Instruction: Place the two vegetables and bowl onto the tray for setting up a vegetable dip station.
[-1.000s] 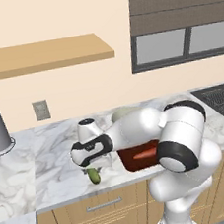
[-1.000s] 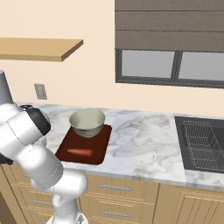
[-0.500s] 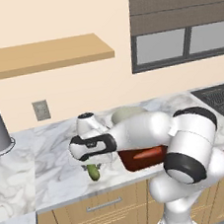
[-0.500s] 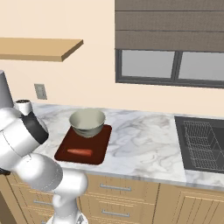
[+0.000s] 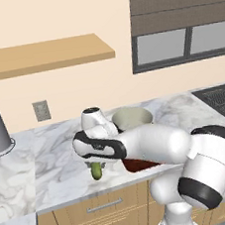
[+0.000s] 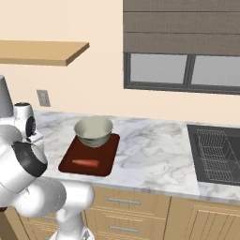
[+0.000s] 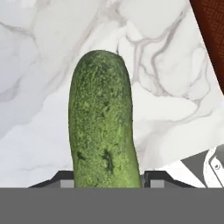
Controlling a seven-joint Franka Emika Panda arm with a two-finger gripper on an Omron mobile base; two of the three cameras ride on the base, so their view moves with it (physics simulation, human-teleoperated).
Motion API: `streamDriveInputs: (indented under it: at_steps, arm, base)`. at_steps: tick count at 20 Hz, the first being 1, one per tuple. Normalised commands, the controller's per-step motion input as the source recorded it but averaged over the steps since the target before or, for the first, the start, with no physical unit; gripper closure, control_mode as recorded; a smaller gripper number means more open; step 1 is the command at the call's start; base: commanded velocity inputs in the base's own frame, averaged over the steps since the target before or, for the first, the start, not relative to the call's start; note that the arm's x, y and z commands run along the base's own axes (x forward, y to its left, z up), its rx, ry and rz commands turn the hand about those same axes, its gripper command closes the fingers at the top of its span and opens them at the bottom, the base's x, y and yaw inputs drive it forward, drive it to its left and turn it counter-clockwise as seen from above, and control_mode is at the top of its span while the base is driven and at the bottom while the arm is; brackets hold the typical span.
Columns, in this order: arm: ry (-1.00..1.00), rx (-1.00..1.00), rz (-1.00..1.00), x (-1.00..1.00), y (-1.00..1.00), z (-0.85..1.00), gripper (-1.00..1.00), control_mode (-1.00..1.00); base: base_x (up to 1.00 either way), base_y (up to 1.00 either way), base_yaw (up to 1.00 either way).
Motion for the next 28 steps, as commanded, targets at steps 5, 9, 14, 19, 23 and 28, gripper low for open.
streamDriveInputs:
  at_steps: [5,9,14,19,23,28]
  arm:
    - [0.0,0.0,-0.28,-0.22,-0.17,0.22,1.0,-1.0]
    - [0.01,0.0,-0.29,-0.19,-0.18,0.17,1.0,-1.0]
    - [0.03,0.0,-0.33,-0.14,-0.18,0.11,1.0,-1.0]
    - [0.04,0.0,-0.41,-0.1,-0.17,0.04,1.0,-1.0]
    - [0.06,0.0,-0.45,-0.07,-0.17,0.06,1.0,-1.0]
    - [0.08,-0.01,-0.35,-0.01,-0.22,0.08,1.0,-1.0]
  base:
    - [0.0,0.0,0.0]
    - [0.0,0.0,0.0]
    - [0.0,0.0,0.0]
    - [0.0,0.0,0.0]
    - [0.0,0.0,0.0]
    - [0.0,0.0,0.0]
